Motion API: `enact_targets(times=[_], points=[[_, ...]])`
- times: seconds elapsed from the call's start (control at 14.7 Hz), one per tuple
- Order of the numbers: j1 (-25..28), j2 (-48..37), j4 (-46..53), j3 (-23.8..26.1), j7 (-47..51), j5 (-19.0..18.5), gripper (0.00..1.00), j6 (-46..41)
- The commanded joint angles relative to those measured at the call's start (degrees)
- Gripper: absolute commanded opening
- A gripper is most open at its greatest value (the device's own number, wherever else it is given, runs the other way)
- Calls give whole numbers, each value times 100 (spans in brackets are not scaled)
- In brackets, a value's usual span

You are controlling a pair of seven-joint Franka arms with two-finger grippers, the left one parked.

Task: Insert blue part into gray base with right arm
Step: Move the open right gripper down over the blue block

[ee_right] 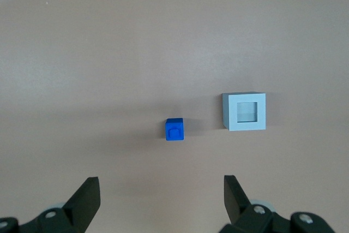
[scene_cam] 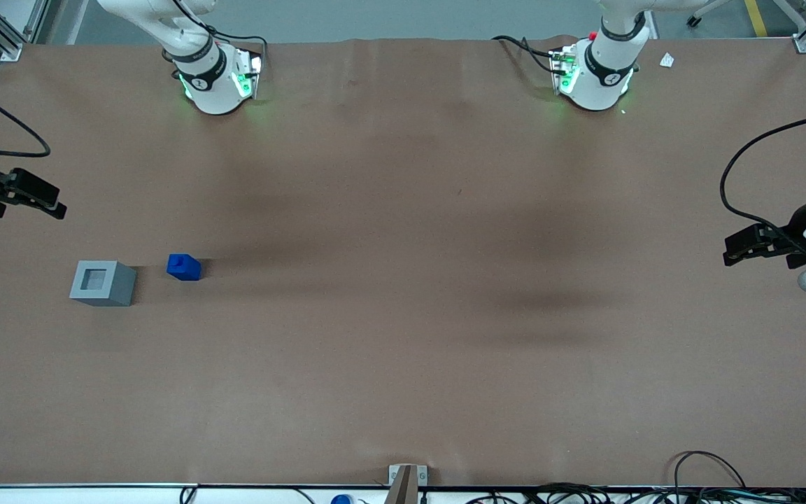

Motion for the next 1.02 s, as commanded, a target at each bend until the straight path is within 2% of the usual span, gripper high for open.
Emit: enact_targets(times=[0.0, 0.2, 0.34, 0.61, 0.75, 0.95], points=[[7, 28, 40, 12, 81, -89, 100, -52], [-19, 28, 75, 3, 63, -115, 100, -53], [16, 46, 110, 12, 98, -464, 100, -27], [-28, 292, -91, 21, 55, -362, 100, 26], [-45, 292, -476, 3, 63, -168, 100, 367], [-45, 266, -1136, 3, 63, -150, 100, 860]])
